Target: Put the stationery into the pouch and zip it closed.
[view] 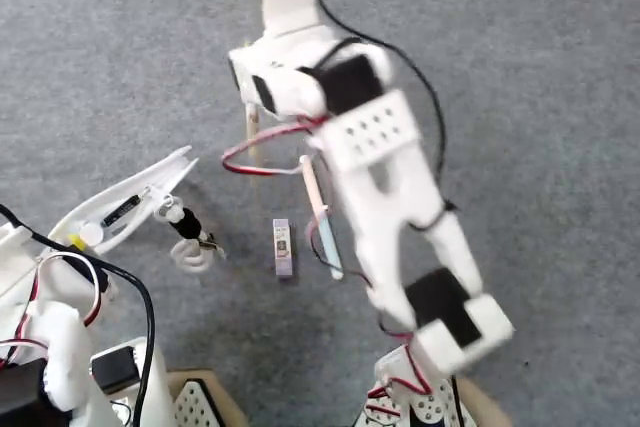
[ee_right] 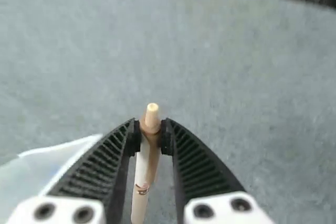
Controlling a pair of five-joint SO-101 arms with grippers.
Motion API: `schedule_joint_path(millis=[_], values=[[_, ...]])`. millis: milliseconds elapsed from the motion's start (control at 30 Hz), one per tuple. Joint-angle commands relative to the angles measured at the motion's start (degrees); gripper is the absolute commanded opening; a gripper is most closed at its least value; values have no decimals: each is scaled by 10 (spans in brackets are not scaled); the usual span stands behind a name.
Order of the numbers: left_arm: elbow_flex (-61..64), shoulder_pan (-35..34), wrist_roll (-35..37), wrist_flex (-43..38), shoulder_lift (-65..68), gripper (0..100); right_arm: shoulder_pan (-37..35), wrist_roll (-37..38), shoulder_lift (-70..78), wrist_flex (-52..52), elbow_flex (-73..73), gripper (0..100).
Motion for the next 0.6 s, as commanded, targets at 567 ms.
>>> schedule_joint_path(millis=[567], values=[[-18,7,-4,-1,0,28,-227,2,-364,-55,-18,12]])
